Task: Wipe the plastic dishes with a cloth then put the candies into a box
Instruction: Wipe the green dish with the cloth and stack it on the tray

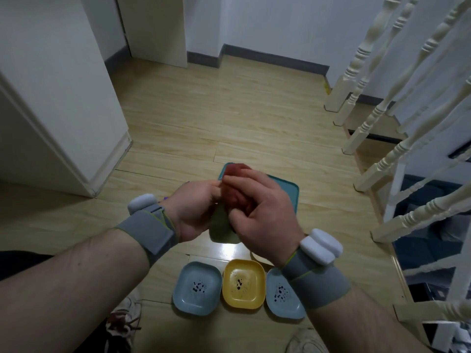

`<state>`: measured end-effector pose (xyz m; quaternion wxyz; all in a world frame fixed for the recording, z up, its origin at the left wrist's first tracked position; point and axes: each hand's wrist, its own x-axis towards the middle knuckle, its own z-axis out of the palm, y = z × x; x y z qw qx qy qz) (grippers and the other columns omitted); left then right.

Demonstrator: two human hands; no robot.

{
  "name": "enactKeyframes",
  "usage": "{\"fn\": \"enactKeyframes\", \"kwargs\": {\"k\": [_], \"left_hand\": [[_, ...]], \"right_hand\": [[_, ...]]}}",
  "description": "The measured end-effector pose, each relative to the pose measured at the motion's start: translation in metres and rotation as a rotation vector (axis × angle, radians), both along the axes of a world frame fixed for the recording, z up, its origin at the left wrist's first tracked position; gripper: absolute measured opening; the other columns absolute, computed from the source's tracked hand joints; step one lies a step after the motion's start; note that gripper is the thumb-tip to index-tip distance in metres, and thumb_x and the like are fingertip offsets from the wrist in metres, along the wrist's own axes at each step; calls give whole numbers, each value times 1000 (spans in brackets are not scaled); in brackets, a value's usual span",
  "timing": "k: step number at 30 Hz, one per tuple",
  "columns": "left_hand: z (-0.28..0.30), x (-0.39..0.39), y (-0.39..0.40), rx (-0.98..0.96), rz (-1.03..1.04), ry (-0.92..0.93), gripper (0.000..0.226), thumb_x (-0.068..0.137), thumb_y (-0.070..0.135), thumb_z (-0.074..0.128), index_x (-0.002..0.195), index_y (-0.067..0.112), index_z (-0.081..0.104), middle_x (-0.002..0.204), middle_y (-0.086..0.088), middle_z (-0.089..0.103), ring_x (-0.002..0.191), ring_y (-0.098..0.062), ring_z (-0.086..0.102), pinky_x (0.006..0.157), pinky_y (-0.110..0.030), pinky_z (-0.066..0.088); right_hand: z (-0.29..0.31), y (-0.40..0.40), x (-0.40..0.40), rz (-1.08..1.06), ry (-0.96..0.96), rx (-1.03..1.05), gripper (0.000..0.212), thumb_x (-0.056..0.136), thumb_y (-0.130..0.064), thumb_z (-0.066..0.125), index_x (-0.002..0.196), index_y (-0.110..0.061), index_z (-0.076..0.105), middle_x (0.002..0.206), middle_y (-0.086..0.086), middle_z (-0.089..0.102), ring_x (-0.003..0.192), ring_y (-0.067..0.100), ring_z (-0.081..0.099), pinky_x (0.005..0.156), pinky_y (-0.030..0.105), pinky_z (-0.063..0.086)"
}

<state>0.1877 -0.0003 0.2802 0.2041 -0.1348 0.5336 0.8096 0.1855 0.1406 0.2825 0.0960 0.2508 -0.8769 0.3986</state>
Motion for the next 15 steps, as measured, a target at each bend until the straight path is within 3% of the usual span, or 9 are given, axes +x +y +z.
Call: {"fn": "enactKeyframes", "kwargs": {"k": [2, 5, 8, 11, 13, 15], "left_hand": [[-1, 1, 2, 190, 20, -92, 25, 77, -6, 47, 83, 2, 71, 74, -16, 66, 68, -22, 68, 60, -27, 58], [-5, -3, -2, 350, 120, -199, 25, 91, 2, 41, 94, 0, 66, 77, -15, 66, 63, -21, 69, 56, -26, 57], [-7, -11, -12, 437, 220, -273, 31, 99, 20, 40, 102, 0, 64, 91, -13, 63, 77, -18, 65, 65, -29, 60], [-7, -16, -17, 439, 312, -328, 43, 103, 28, 36, 111, -6, 60, 101, -18, 63, 92, -21, 62, 74, -29, 56], [-6, -18, -18, 433, 354, -311, 44, 104, 26, 34, 117, -8, 57, 106, -22, 66, 86, -29, 70, 67, -39, 59], [-4, -20, -22, 454, 415, -294, 43, 104, 24, 34, 127, -5, 55, 121, -23, 64, 95, -32, 68, 65, -51, 56]], "right_hand": [[-5, -3, 1, 7, 37, 16, 48, 63, -17, 63, 110, -24, 72, 118, -4, 66, 105, 17, 60, 96, 30, 47], [-7, -2, 0, 29, 81, 66, 47, 63, -19, 64, 108, -25, 73, 116, -4, 67, 95, 16, 58, 89, 25, 44], [-12, -2, 2, 123, 181, 178, 38, 68, -23, 64, 105, -26, 73, 116, -7, 67, 83, 23, 56, 75, 35, 50], [-18, 0, 3, 150, 304, 225, 35, 72, -25, 56, 102, -26, 73, 117, -8, 66, 77, 24, 52, 63, 32, 47], [-20, 1, 3, 125, 343, 225, 35, 73, -24, 56, 104, -26, 72, 119, -5, 65, 78, 25, 52, 64, 32, 46], [-23, 3, 1, 81, 342, 236, 41, 70, -20, 62, 111, -25, 69, 121, -1, 63, 82, 27, 55, 66, 33, 48]]}}
